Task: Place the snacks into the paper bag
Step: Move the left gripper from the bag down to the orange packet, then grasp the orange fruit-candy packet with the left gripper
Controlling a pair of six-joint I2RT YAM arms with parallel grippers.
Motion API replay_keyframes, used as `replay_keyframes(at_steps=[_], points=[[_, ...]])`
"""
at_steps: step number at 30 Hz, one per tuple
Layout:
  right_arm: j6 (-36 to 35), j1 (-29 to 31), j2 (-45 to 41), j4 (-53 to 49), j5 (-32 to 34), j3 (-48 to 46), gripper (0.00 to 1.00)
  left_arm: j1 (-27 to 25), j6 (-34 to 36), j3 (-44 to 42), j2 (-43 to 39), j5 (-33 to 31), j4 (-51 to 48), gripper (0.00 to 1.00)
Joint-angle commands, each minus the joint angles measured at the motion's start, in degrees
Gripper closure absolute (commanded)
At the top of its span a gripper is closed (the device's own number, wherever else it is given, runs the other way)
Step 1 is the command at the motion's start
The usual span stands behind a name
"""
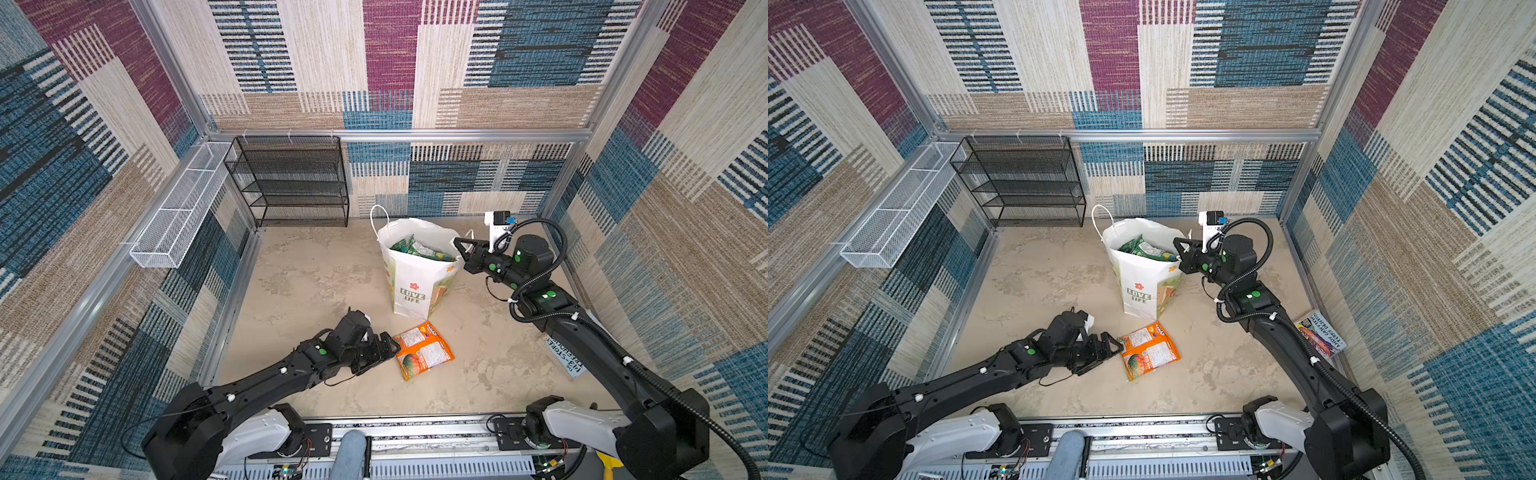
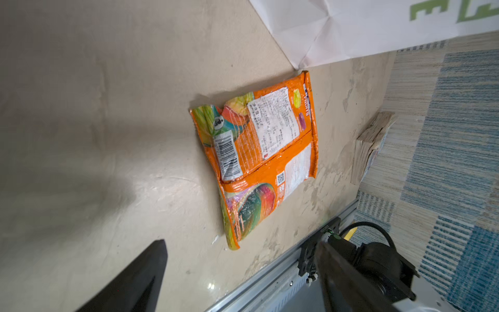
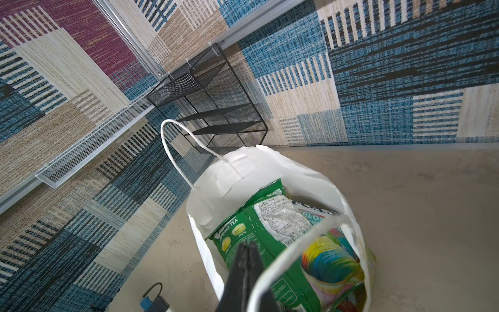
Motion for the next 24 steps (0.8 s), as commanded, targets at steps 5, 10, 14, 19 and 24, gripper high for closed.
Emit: replay_keyframes(at_steps=[5, 10, 14, 19, 24], points=[[0.4, 0.0, -0.3, 1.5, -0.6, -0.1, 0.99, -3.6, -6.3, 0.4, 12.7, -1.1, 17.4, 0.21], [0.4, 0.0, -0.3, 1.6, -0.5, -0.2, 0.98, -4.5, -8.5, 1.1, 20.6, 1.2, 24.6, 0.3], [0.4, 0.0, -0.1, 1.5, -0.3, -0.2, 0.98, -5.3, -10.0, 1.5, 25.0, 1.2, 28.0, 0.35], [0.3, 0.0, -0.3, 1.6, -0.2, -0.2, 0.98, -5.9, -11.5, 1.5, 28.8, 0.7, 31.0, 0.49], [0.2, 0.0, -0.3, 1.5, -0.2, -0.3, 0.98, -6.3, -13.1, 1.8, 32.7, 0.6, 33.0, 0.65]])
